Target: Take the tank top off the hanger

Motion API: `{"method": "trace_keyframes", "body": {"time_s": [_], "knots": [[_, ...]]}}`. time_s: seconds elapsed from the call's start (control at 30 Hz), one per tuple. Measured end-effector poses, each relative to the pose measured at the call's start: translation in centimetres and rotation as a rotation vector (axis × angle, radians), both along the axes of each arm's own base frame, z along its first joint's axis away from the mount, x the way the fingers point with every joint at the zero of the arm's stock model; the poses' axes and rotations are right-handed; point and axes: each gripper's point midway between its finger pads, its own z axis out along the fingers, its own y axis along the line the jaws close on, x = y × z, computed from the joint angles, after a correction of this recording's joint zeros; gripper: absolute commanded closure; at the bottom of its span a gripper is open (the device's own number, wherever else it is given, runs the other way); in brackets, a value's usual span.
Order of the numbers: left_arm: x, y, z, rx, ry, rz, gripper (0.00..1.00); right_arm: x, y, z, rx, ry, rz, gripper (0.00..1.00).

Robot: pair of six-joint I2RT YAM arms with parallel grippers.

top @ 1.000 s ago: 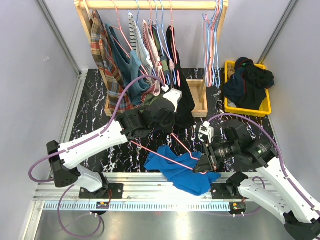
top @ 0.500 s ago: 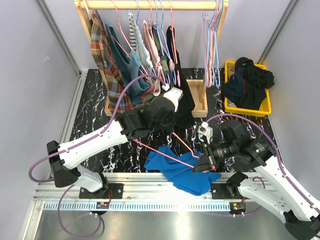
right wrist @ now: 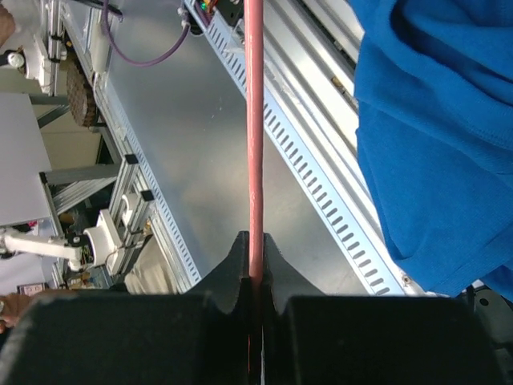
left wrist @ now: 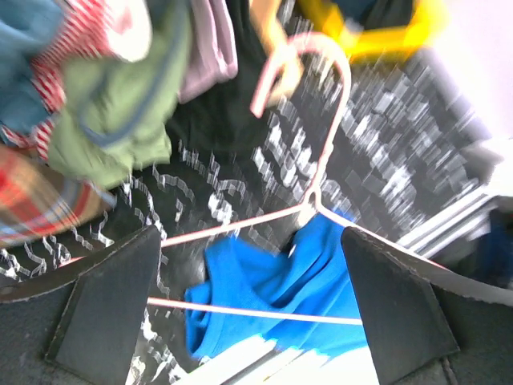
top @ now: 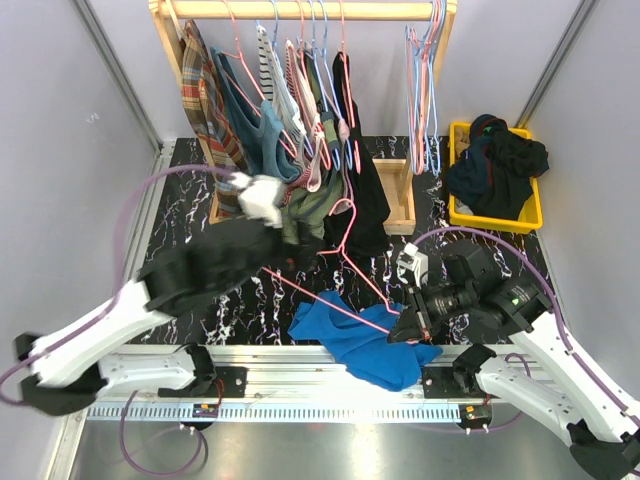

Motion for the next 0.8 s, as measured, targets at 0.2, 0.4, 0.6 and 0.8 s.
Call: {"method": "trace_keyframes", "body": {"time_s": [0.2,0.4,0.6,0.8], "knots": [[-3.0,7.1,7.9,-0.343,-0.180,0.052,0.01,-1.5,0.3,2.0,0.077,-0.041,0.080,1.00],[-4.5,10.4,10.0,-0.493,-0.248,0.068,0.01,-0.9,0.1,10.5,0.261,-0.381,0.076,1.00],[-4.4,10.1,8.0,-0.446,-0.214,0.070,0.01,2.3,-1.8,17.6,0.326,-0.753,-0.126,1.00],[-4.4,10.2,7.5,-0.426,-0.205,0.073,0.01,6.9,-6.1,18.7,0.191,-0.923,-0.463,1.00]]}}
